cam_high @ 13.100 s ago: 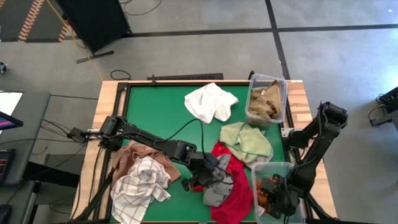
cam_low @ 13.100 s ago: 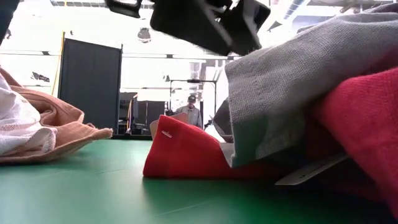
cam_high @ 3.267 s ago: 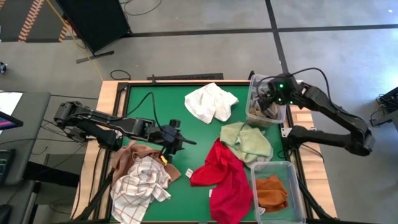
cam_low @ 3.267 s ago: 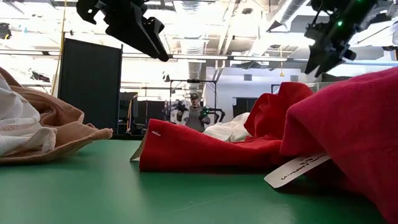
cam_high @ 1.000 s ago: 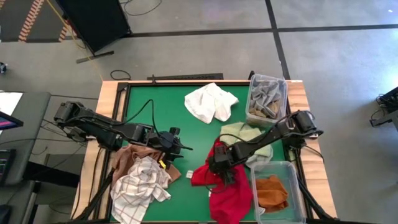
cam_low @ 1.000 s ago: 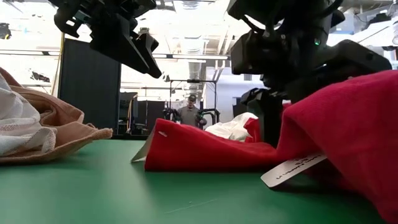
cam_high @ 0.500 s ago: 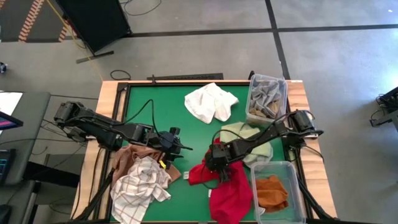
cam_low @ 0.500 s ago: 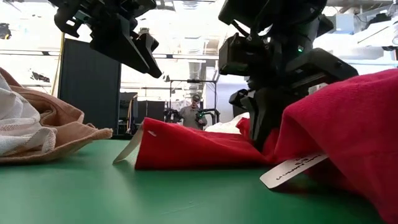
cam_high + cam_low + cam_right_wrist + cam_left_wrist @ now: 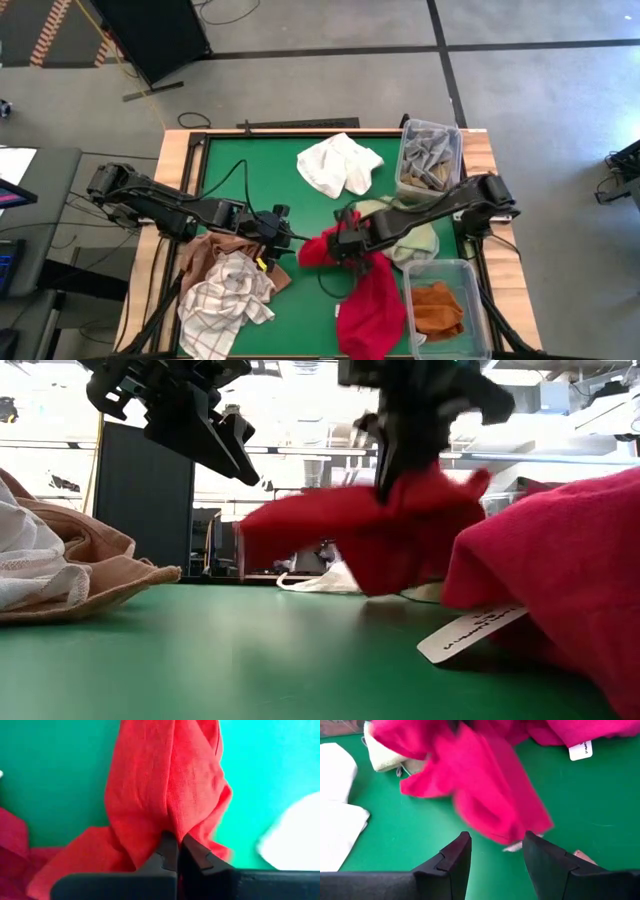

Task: Sort towels by color in basket
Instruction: Put the top red towel into the bottom transparent bin

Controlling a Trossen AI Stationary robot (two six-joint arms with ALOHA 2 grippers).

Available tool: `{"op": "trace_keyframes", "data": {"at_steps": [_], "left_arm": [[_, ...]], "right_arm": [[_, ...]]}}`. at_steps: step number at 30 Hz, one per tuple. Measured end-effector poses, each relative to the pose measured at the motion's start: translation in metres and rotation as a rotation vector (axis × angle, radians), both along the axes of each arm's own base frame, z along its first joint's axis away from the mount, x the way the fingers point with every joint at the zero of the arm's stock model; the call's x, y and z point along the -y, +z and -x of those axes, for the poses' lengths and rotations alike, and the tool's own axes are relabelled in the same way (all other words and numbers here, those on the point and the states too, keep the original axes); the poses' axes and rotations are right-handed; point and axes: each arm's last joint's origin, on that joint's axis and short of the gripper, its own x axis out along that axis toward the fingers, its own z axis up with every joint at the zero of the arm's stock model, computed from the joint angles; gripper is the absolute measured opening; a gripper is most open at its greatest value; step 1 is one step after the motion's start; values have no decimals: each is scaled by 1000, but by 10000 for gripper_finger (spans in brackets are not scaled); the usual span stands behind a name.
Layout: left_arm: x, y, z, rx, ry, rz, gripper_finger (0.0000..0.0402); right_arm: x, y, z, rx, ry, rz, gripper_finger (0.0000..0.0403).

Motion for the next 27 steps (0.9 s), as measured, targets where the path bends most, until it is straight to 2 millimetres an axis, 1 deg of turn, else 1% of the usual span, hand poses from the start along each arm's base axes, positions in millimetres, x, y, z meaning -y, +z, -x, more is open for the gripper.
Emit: {"op": "trace_keyframes", "data": {"at_steps": [5, 9, 12, 15, 18, 21, 24, 27], "left_arm": [[0, 0, 0, -2, -2, -3, 170], [0, 0, 0, -3, -5, -7, 170], [0, 0, 0, -5, -7, -9, 170], [0, 0, 0, -5, -7, -9, 170], [0, 0, 0, -5, -7, -10, 170], [0, 0, 0, -5, -9, -12, 170], [0, 0, 0, -4, -12, -15, 170], [0, 0, 0, -4, -12, -15, 170]], "right_arm": [[10, 51, 21, 87, -79, 104, 23], [19, 89, 43, 216, -156, 179, 22], [26, 115, 63, 311, -197, 199, 22], [33, 135, 82, 383, -250, 231, 22], [41, 150, 103, 437, -342, 286, 22], [51, 160, 119, 481, -437, 305, 22], [61, 163, 130, 486, -522, 328, 22], [71, 161, 139, 436, -603, 371, 23]]}}
